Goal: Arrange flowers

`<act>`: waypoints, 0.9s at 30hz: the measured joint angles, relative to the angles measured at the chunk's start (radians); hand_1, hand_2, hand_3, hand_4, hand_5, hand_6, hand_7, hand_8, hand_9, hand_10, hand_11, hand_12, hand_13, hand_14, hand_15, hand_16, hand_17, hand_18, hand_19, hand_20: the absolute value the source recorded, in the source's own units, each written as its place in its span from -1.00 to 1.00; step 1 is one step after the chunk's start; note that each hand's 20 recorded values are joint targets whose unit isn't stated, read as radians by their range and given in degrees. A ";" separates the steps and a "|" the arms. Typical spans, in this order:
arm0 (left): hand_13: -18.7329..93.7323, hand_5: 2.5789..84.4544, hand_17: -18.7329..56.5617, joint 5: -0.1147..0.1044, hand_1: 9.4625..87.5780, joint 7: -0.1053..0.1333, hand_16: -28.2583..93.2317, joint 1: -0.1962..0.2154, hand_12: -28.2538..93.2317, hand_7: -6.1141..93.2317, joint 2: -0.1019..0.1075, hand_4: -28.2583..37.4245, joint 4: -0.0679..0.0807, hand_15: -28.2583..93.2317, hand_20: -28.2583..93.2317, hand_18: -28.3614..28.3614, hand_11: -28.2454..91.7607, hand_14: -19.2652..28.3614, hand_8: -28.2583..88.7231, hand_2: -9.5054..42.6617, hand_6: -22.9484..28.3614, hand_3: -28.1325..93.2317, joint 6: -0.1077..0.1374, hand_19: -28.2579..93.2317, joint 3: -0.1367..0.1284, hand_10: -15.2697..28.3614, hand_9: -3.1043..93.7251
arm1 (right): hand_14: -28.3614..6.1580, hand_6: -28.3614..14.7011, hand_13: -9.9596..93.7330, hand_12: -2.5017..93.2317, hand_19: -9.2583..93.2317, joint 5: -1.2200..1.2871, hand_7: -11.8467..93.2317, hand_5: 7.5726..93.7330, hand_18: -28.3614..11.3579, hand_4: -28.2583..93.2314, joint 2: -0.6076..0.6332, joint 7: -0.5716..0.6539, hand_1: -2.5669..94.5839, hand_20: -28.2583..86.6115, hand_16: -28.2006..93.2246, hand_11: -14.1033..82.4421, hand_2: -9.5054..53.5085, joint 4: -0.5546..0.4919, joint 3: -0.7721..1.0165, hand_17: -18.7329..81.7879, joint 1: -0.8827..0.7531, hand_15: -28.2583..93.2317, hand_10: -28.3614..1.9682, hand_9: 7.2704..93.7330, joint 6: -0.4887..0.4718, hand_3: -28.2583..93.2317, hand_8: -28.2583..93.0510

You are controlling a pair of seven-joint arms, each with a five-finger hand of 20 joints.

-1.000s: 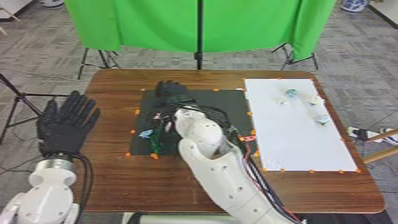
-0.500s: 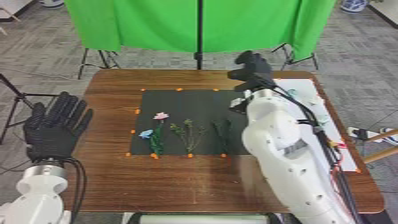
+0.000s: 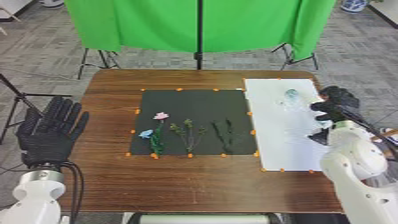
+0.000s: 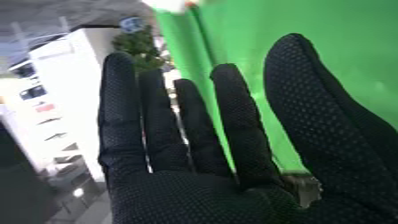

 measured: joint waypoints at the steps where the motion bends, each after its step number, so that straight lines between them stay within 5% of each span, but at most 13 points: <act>1: -0.11 0.11 -0.55 -0.015 -0.63 0.007 -0.60 0.000 -0.31 -0.52 0.000 -1.00 0.000 0.12 -0.28 0.47 -0.15 0.43 -0.67 -0.12 0.22 0.70 0.000 -0.05 0.003 0.37 -0.08 | -0.45 0.14 -0.21 -0.70 0.23 -0.008 -0.48 -0.11 -0.71 -1.00 -0.002 0.011 -0.18 -0.24 -0.32 -0.52 -1.00 0.014 0.000 -0.33 0.000 -0.10 -0.12 -0.27 -0.015 0.74 -0.73; 4: -0.11 0.11 -0.54 -0.062 -0.65 0.028 -0.60 0.001 -0.31 -0.52 0.000 -1.00 0.000 0.12 -0.28 0.47 -0.15 0.43 -0.67 -0.10 0.22 0.69 0.000 -0.06 0.012 0.37 -0.08 | -0.48 0.13 -0.25 -0.70 0.13 -0.007 -0.49 -0.17 -0.88 -1.00 -0.014 0.061 -0.18 -0.26 -0.30 -0.53 -1.00 0.045 0.003 -0.29 0.007 -0.14 -0.09 -0.33 -0.108 0.73 -0.72; 6: -0.10 0.10 -0.54 -0.068 -0.67 0.032 -0.60 0.001 -0.31 -0.53 -0.001 -1.00 0.000 0.12 -0.28 0.47 -0.15 0.43 -0.67 -0.09 0.23 0.68 -0.001 -0.06 0.017 0.37 -0.08 | -0.43 0.15 -0.19 -0.70 0.20 0.006 -0.46 -0.14 -0.90 -1.00 -0.026 0.081 -0.10 -0.22 -0.29 -0.50 -1.00 0.062 0.013 -0.17 0.014 -0.12 -0.02 -0.31 -0.168 0.73 -0.73; 9: -0.10 0.10 -0.54 -0.067 -0.67 0.032 -0.60 0.001 -0.31 -0.53 -0.003 -1.00 0.000 0.12 -0.28 0.47 -0.15 0.43 -0.67 -0.08 0.23 0.69 0.000 -0.06 0.022 0.37 -0.08 | -0.17 0.21 0.15 -0.68 0.55 0.027 -0.38 0.03 -0.72 -1.00 -0.031 0.083 0.08 -0.04 -0.27 -0.40 -1.00 0.108 0.012 0.02 0.031 0.11 0.08 -0.04 -0.169 0.70 -0.76; 12: -0.10 0.11 -0.54 -0.066 -0.62 0.032 -0.60 0.001 -0.31 -0.52 -0.007 -1.00 0.000 0.13 -0.28 0.47 -0.15 0.43 -0.67 -0.09 0.23 0.69 0.001 -0.06 0.023 0.37 -0.08 | 0.18 0.27 0.41 -0.51 0.73 0.014 -0.32 0.21 -0.62 -1.00 -0.018 0.082 0.25 0.07 -0.02 -0.35 -1.00 0.176 -0.027 0.10 0.058 0.12 0.13 0.34 -0.030 0.56 -0.74; 13: -0.10 0.11 -0.54 -0.065 -0.61 0.032 -0.60 0.002 -0.31 -0.52 -0.008 -1.00 0.001 0.13 -0.28 0.47 -0.15 0.43 -0.67 -0.09 0.23 0.69 0.002 -0.06 0.023 0.37 -0.08 | 0.29 0.27 0.49 -0.25 0.81 0.002 -0.22 0.31 -0.61 -1.00 -0.011 0.084 0.34 0.13 0.08 -0.41 -1.00 0.199 -0.045 0.12 0.066 0.18 0.20 0.55 0.045 0.53 -0.59; 15: -0.10 0.11 -0.54 -0.066 -0.61 0.032 -0.60 0.002 -0.31 -0.52 -0.008 -1.00 0.001 0.13 -0.28 0.47 -0.14 0.43 -0.67 -0.10 0.23 0.69 0.006 -0.06 0.024 0.37 -0.07 | 0.34 0.27 0.55 -0.04 0.89 -0.028 -0.11 0.41 -0.60 -1.00 0.001 0.094 0.43 0.18 0.16 -0.38 -1.00 0.230 -0.075 0.15 0.073 0.25 0.27 0.71 0.183 0.51 -0.49; 18: -0.10 0.12 -0.54 -0.069 -0.61 0.030 -0.60 0.003 -0.31 -0.51 -0.008 -1.00 0.001 0.13 -0.27 0.48 -0.14 0.43 -0.67 -0.09 0.23 0.69 0.018 -0.06 0.023 0.37 -0.07 | 0.34 0.28 0.58 0.00 0.90 -0.077 -0.08 0.47 -0.60 -1.00 0.008 0.123 0.44 0.20 0.18 -0.36 -1.00 0.238 -0.093 0.16 0.068 0.27 0.27 0.76 0.282 0.54 -0.46; 27: -0.10 0.12 -0.54 -0.074 -0.60 0.022 -0.60 0.016 -0.31 -0.51 -0.008 -1.00 0.001 0.14 -0.27 0.48 -0.14 0.43 -0.67 -0.09 0.23 0.68 0.025 -0.05 0.016 0.37 -0.07 | 0.35 0.27 0.59 0.05 0.89 -0.067 -0.06 0.49 -0.59 -1.00 0.043 0.081 0.45 0.21 0.21 -0.38 -1.00 0.120 -0.147 0.16 0.047 0.26 0.23 0.77 0.316 0.57 -0.43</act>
